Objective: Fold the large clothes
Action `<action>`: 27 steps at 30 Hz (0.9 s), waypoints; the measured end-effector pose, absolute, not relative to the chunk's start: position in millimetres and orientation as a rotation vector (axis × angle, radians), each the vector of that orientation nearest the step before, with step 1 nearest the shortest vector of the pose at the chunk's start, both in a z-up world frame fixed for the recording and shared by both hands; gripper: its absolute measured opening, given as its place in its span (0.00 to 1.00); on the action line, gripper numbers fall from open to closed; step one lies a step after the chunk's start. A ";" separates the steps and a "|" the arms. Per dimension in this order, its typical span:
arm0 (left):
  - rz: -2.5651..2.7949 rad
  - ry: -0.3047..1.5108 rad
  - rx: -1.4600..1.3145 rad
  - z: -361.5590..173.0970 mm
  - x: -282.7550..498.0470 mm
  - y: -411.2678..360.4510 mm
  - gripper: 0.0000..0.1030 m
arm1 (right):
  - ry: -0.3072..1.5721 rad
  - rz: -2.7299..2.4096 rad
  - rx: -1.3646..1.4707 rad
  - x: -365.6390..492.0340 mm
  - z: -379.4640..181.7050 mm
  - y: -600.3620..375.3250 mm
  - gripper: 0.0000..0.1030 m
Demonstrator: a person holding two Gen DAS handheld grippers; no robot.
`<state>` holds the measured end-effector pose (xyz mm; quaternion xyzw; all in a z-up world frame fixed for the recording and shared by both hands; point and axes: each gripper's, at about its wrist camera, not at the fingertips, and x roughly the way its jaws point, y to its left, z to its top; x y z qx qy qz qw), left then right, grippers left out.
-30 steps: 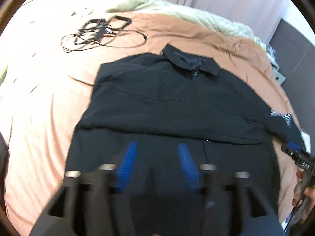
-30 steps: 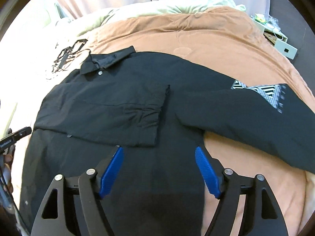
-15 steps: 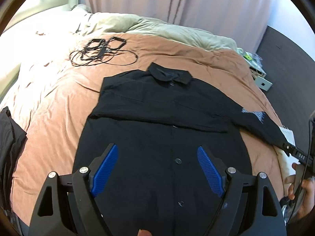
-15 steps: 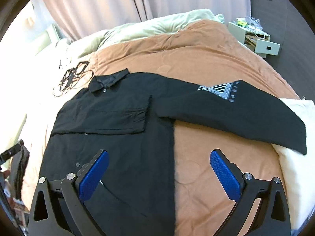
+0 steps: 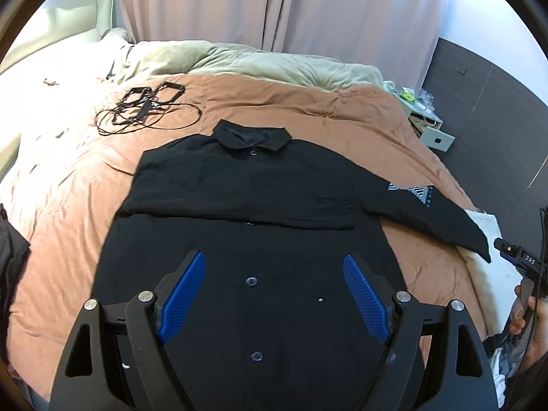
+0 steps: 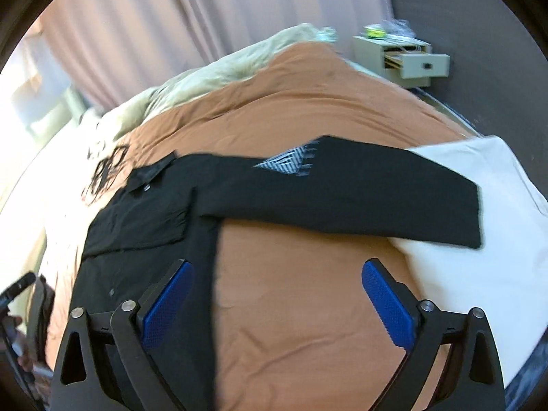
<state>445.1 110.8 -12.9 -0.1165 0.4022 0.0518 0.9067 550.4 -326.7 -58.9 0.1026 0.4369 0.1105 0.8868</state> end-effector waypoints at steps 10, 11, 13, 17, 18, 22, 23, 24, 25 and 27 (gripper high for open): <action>0.122 0.831 -0.265 -43.6 475.1 102.3 0.81 | 0.906 0.105 0.414 575.6 -89.6 -449.4 0.81; 0.124 0.831 -0.264 -46.6 478.0 102.3 0.81 | 0.910 0.091 0.431 580.3 -95.3 -458.4 0.81; 0.126 0.833 -0.263 -53.5 484.1 103.0 0.81 | 0.916 0.076 0.464 586.6 -105.0 -471.1 0.81; 0.131 0.830 -0.281 -67.2 493.5 108.1 0.81 | 0.927 0.057 0.535 599.4 -123.4 -494.3 0.80; 0.132 0.830 -0.288 -70.3 495.3 109.2 0.81 | 0.929 0.046 0.550 603.2 -128.5 -500.6 0.80; 0.141 0.836 -0.305 -86.0 502.8 115.2 0.81 | 0.959 0.035 0.607 614.8 -147.9 -510.5 0.80; 0.143 0.836 -0.307 -89.5 504.4 116.9 0.81 | 0.967 0.032 0.616 617.0 -152.6 -510.8 0.79; 0.143 0.837 -0.310 -92.4 505.6 118.4 0.81 | 0.982 0.021 0.623 621.2 -159.7 -510.4 0.79; 0.143 0.839 -0.315 -96.0 506.7 121.0 0.81 | 0.989 0.015 0.630 623.0 -163.9 -510.7 0.78; 0.146 0.835 -0.326 -101.2 506.4 125.8 0.81 | 1.003 -0.006 0.646 627.0 -172.4 -511.2 0.61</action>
